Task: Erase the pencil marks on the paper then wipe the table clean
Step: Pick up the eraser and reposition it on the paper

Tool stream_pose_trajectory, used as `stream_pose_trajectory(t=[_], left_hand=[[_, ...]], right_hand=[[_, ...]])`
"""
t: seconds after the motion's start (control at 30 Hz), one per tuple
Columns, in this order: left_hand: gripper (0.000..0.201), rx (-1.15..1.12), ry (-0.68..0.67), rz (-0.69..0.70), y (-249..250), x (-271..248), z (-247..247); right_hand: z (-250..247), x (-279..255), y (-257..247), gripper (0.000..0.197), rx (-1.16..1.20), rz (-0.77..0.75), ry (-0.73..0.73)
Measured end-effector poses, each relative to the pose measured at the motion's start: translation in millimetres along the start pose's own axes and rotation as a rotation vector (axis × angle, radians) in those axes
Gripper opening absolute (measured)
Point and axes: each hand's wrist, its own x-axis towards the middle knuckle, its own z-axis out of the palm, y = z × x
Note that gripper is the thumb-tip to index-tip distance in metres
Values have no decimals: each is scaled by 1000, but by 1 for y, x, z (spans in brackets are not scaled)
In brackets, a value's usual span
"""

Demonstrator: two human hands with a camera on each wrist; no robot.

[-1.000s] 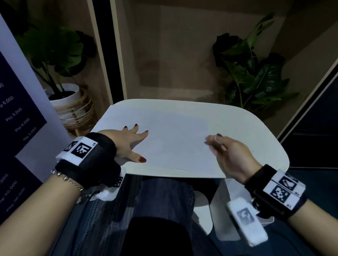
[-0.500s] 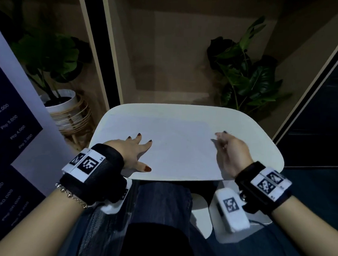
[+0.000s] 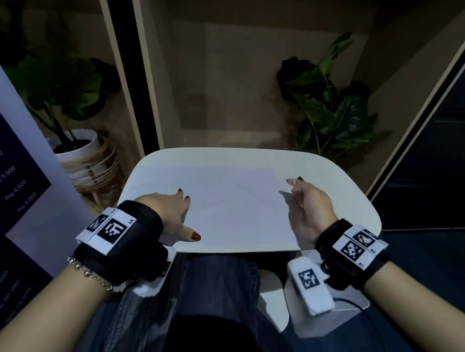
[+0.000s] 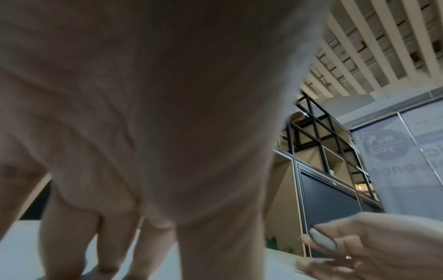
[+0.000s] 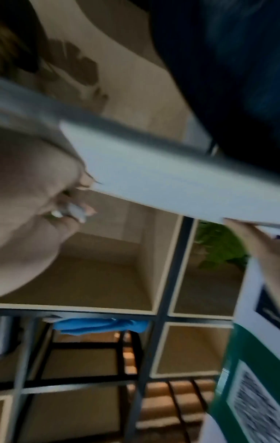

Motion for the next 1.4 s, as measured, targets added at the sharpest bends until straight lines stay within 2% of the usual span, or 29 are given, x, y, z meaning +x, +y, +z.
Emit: stream_pose_trajectory(t=[0.03,0.1,0.17,0.2,0.23,0.27,0.3,0.37,0.43,0.5,0.57,0.67,0.7,0.73,0.8,0.9,0.93,0.97,1.0,1.03,1.13,1.17,1.2,1.23,1.33,1.37,1.4], left_hand=[[89,-15,12,-3,-2,0,-1],[88,-47,28,-17,-8,3,-1],[80,-85,30,-51,-14,5,-1],[68,-102,33,-68,-15,5,-2],[60,-106,38,-76,-15,5,-2],[62,-110,47,-78,-15,5,-1],[72,-115,55,-72,-15,5,0],[85,-126,54,-80,-16,7,1],[86,-141,59,-71,-20,10,2],[84,-136,64,-63,-22,11,1],[79,-128,57,-54,-21,9,0],[62,-121,56,-52,-17,8,-1],[57,-115,62,-54,-15,9,-1],[55,-100,60,-57,-14,10,0],[53,-64,45,-65,-13,10,0],[45,-63,37,-37,-17,11,2],[36,-56,30,-16,-19,12,2],[29,-51,22,2,-20,12,2],[29,-53,12,13,-21,13,2],[32,-55,4,18,-21,12,1],[39,-40,15,19,-18,11,1],[42,-29,16,24,-17,10,1],[45,-28,8,20,-16,10,1],[47,-32,-3,15,-16,9,1],[50,-80,-3,-1,-17,9,2],[51,-100,-2,-20,-17,9,1],[52,-112,-2,-43,-17,9,1]], right_hand=[[8,-5,-4,19,-41,-18,-39],[35,-23,-2,16,-71,30,-269],[60,-42,17,15,-143,246,-558],[68,-48,29,17,-199,367,-658],[71,-50,40,18,-239,435,-693],[72,-47,47,17,-249,449,-674],[71,-39,49,15,-218,402,-586],[60,-13,41,8,-60,223,-258],[46,9,26,21,-2,95,13],[46,11,18,24,-47,65,39],[62,-11,25,14,-45,90,-179],[83,-48,55,17,-146,386,-614],[83,-54,63,19,-164,438,-679],[80,-52,65,19,-145,445,-680],[65,-35,55,16,-40,353,-490],[32,-1,17,16,38,150,-54],[25,4,6,15,8,107,23],[23,6,1,16,-23,92,35],[27,2,1,16,-40,97,-12],[35,-4,4,17,-41,131,-118],[55,-28,31,18,-149,361,-578],[57,-29,38,19,-196,408,-638],[56,-24,41,17,-193,402,-611],[52,-16,40,14,-141,353,-516],[31,19,21,11,0,76,-25],[24,26,12,11,-36,8,79],[20,27,4,15,-89,-23,117]])
